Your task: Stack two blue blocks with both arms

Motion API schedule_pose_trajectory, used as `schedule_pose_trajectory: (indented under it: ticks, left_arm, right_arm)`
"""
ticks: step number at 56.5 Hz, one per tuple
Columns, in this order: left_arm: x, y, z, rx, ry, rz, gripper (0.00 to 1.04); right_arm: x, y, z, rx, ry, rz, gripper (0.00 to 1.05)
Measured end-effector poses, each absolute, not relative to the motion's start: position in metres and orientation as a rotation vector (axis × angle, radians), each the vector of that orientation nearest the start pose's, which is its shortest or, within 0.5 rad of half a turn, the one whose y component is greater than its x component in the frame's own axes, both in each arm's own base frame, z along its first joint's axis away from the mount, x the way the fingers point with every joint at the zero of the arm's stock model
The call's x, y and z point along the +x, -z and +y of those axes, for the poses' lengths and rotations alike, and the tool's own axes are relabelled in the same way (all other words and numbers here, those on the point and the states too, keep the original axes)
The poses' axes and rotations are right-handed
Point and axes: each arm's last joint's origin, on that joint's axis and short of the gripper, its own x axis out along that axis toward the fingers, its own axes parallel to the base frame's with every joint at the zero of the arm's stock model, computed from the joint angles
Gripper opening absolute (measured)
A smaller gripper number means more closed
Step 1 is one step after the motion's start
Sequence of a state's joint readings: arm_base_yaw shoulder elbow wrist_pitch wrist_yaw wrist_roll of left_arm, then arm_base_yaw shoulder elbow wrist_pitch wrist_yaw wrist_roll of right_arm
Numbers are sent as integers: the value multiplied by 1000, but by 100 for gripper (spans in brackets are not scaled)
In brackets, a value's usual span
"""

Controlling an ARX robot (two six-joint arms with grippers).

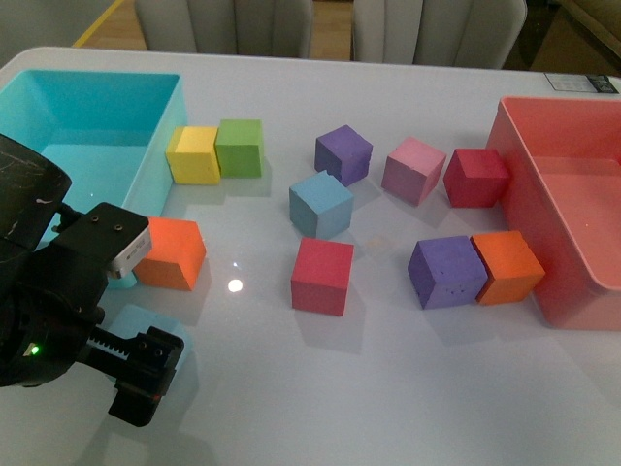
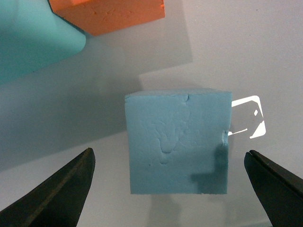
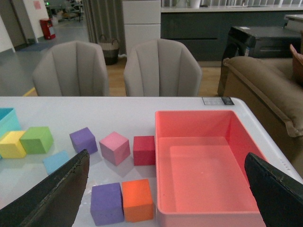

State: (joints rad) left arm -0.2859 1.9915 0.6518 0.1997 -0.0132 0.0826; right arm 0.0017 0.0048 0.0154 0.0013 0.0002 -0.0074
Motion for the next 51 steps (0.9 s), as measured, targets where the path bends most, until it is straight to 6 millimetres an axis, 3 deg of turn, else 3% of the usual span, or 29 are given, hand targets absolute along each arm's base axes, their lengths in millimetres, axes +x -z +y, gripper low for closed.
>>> schedule_pose_trajectory:
  ticks: [41, 51]
  left_arm:
    - [283, -8, -89, 283, 293, 1176, 96]
    - [283, -8, -90, 284, 291, 1176, 73]
  right_arm:
    - [97, -169, 0, -7, -1, -12, 96]
    - [97, -169, 0, -7, -1, -12, 96]
